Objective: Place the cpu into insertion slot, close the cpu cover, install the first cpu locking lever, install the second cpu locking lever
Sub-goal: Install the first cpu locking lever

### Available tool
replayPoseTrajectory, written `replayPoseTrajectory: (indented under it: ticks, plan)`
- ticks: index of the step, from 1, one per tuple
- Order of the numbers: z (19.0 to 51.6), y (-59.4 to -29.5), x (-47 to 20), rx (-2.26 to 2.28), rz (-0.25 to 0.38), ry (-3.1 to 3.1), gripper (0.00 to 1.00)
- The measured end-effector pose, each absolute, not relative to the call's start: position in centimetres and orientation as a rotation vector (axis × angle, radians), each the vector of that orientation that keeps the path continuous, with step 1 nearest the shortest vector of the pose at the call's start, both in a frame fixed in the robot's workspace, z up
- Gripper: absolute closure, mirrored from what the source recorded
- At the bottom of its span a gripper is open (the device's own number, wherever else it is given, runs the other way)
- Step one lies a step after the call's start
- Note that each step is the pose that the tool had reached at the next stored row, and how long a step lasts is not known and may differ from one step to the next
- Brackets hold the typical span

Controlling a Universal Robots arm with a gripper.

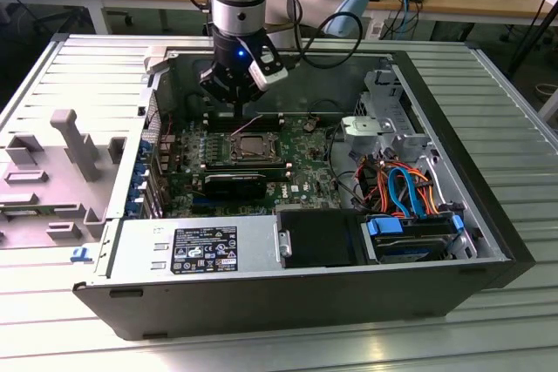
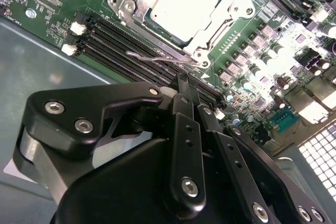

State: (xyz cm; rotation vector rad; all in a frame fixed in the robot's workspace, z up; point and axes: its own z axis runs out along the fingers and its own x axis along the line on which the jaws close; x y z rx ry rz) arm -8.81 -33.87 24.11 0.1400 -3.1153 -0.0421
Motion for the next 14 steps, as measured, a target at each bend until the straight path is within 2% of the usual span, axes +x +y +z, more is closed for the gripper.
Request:
replayPoseTrajectory:
  ticks: [14]
  plan:
    - [23.3, -33.87, -7.94, 0.155, -0.042, -3.115, 0.89]
